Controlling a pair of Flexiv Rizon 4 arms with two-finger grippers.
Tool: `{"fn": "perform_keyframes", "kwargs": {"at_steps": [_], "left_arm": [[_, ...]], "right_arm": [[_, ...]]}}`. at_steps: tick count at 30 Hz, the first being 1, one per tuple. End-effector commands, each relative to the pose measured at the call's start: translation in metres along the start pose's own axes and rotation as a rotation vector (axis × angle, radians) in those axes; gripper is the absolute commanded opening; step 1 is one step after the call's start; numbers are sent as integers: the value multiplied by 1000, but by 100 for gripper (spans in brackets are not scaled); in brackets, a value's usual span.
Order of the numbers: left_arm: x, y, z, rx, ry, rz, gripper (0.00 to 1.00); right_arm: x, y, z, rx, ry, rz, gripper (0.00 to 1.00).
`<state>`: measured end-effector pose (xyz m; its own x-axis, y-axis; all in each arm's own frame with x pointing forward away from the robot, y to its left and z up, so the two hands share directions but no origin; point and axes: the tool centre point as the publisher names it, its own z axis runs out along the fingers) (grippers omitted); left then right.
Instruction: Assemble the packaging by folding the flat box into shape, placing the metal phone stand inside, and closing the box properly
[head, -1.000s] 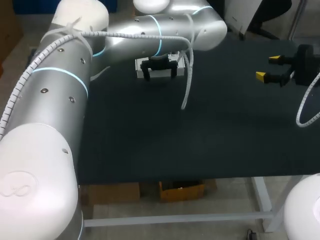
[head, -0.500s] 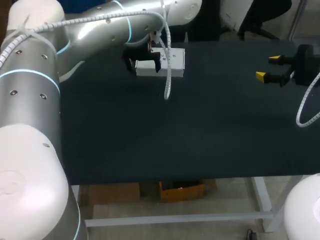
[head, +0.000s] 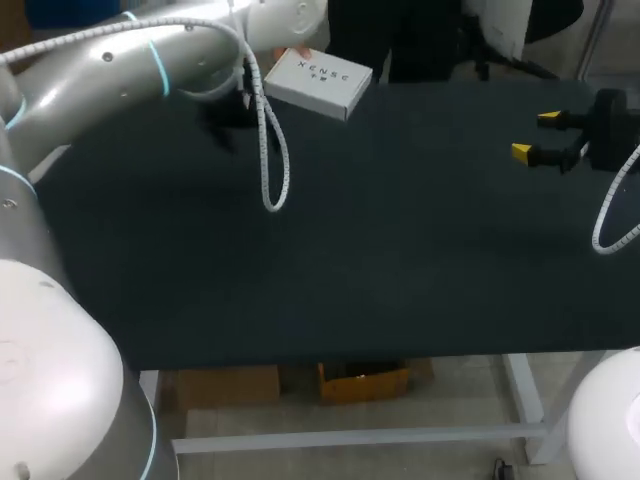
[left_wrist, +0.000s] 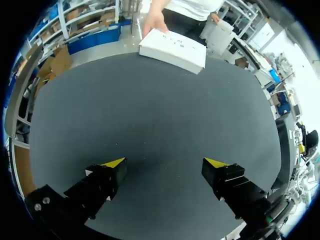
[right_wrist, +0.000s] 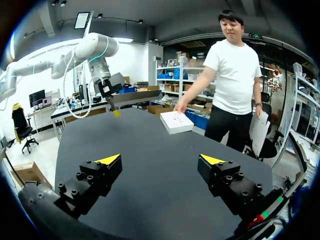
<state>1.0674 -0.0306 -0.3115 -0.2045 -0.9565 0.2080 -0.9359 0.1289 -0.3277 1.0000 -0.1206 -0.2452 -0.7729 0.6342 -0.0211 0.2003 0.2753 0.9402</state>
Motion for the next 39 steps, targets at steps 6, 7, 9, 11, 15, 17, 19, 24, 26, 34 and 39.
{"fn": "perform_keyframes", "kwargs": {"at_steps": [6,7,9,11,15,17,19,24,26,34,39], "left_arm": [[-23,25,-21,754,252,64,100],[-25,26,-23,768,251,67,100],[-27,29,-26,803,238,70,100],[-30,31,-29,828,235,70,100],[-32,37,-33,838,230,75,100],[-32,37,-33,838,230,75,100],[-32,37,-33,838,230,75,100],[-32,37,-33,838,230,75,100],[-32,37,-33,838,230,75,100],[-39,34,-26,917,156,78,100],[-47,38,-36,986,91,115,100]], "right_arm": [[1,0,-1,0,-1,0,100],[1,0,-1,0,-1,0,100],[1,0,-1,0,-1,0,100],[1,0,-1,0,-1,0,100],[1,0,-1,0,-1,0,100],[1,0,-1,0,-1,0,100],[1,0,-1,0,-1,0,100],[1,0,-1,0,-1,0,100],[1,0,-1,0,-1,0,100],[1,0,-1,0,-1,0,100],[1,0,-1,0,-1,0,100]]}}
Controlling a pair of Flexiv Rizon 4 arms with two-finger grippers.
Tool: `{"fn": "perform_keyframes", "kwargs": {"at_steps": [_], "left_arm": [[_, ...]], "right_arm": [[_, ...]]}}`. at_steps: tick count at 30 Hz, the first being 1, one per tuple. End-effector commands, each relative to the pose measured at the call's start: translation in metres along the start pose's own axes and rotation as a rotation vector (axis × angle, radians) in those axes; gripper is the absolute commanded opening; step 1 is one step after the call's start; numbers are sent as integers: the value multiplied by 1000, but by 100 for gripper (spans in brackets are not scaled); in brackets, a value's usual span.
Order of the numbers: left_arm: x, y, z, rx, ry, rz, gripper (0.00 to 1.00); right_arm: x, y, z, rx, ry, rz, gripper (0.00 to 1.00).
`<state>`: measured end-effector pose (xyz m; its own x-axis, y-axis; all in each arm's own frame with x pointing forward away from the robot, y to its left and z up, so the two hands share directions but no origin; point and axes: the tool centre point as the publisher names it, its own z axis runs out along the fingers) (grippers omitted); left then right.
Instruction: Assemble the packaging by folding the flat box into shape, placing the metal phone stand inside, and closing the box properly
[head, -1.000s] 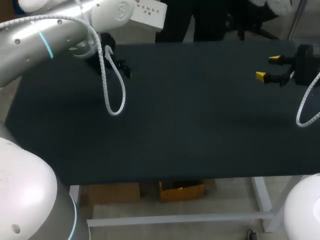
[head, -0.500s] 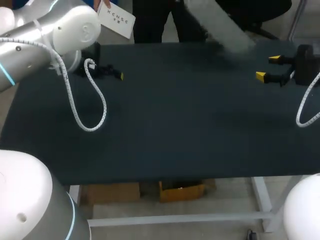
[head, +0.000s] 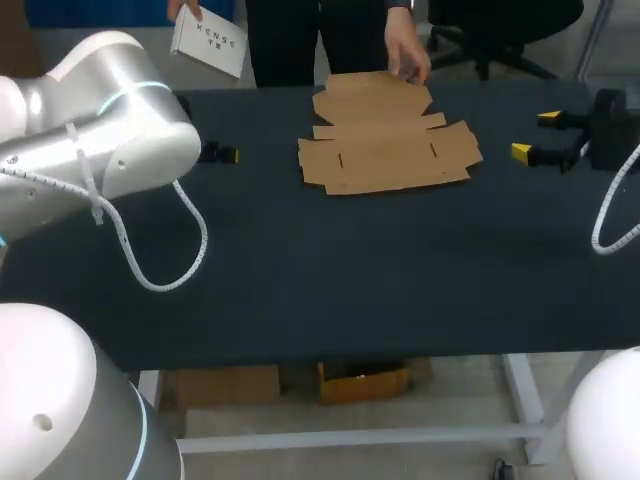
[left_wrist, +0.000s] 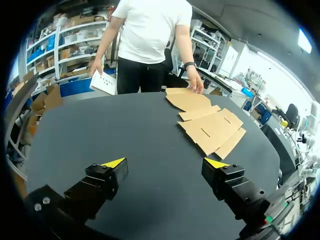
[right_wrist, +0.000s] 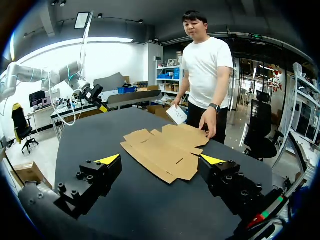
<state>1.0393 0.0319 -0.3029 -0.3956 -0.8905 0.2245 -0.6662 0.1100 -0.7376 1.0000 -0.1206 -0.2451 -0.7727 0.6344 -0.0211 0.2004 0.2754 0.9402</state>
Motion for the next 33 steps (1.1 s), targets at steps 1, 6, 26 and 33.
{"fn": "perform_keyframes", "kwargs": {"at_steps": [1,6,26,33], "left_arm": [[7,2,-10,527,-84,29,100],[-2,-1,-23,584,-68,71,100],[-26,-15,-43,587,21,128,100],[-27,-23,-50,600,21,170,100]], "right_arm": [[1,0,-1,0,-1,0,100],[1,0,-1,0,-1,0,100],[1,0,-1,0,-1,0,100],[1,0,-1,0,-1,0,100]]}}
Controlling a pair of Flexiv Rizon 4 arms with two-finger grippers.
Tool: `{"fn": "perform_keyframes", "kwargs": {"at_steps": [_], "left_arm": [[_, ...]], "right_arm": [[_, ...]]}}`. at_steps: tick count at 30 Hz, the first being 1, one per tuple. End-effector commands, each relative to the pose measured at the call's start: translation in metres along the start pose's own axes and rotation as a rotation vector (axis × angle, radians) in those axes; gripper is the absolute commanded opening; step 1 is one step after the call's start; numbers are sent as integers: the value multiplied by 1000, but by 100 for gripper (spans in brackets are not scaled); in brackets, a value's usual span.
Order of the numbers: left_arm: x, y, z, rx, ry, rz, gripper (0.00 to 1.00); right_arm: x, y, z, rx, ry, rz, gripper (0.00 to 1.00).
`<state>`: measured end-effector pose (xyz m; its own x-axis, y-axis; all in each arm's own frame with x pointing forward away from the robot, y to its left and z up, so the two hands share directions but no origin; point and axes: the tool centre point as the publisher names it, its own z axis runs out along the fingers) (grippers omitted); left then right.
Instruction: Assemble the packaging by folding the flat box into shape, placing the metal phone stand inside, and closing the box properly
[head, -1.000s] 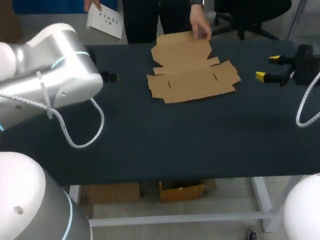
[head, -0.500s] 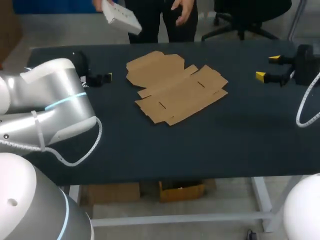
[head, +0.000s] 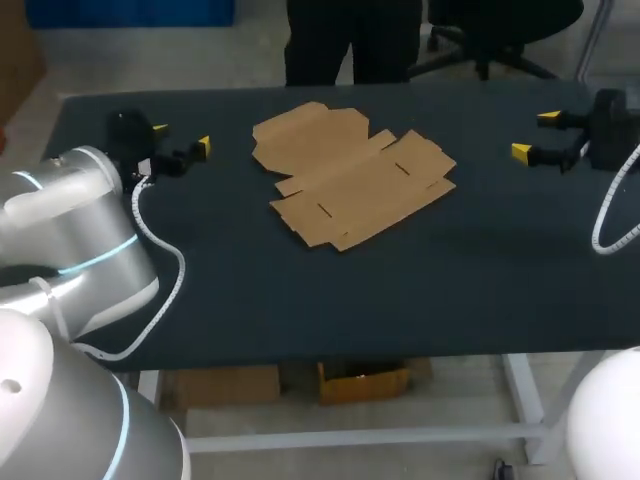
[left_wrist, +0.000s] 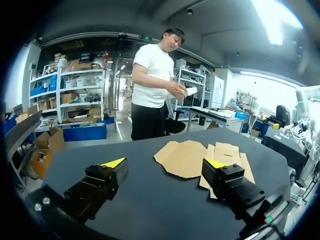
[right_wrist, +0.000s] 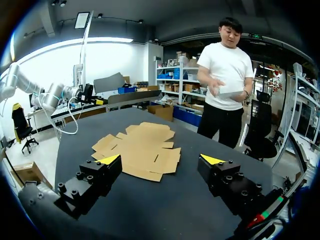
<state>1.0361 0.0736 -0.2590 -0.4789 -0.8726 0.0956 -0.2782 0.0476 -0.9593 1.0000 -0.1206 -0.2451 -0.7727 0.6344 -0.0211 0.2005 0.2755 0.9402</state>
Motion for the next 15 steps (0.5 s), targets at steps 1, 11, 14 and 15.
{"fn": "perform_keyframes", "kwargs": {"at_steps": [1,11,14,15], "left_arm": [[-1,1,-2,170,-1,21,100],[-1,-13,-2,104,43,91,100],[-2,-16,-1,82,41,83,100],[-3,-18,-1,73,40,86,100]], "right_arm": [[0,0,0,-1,-1,0,100],[0,0,0,-1,-1,0,100],[0,0,0,-1,-1,0,100],[0,0,0,-1,-1,0,100]]}}
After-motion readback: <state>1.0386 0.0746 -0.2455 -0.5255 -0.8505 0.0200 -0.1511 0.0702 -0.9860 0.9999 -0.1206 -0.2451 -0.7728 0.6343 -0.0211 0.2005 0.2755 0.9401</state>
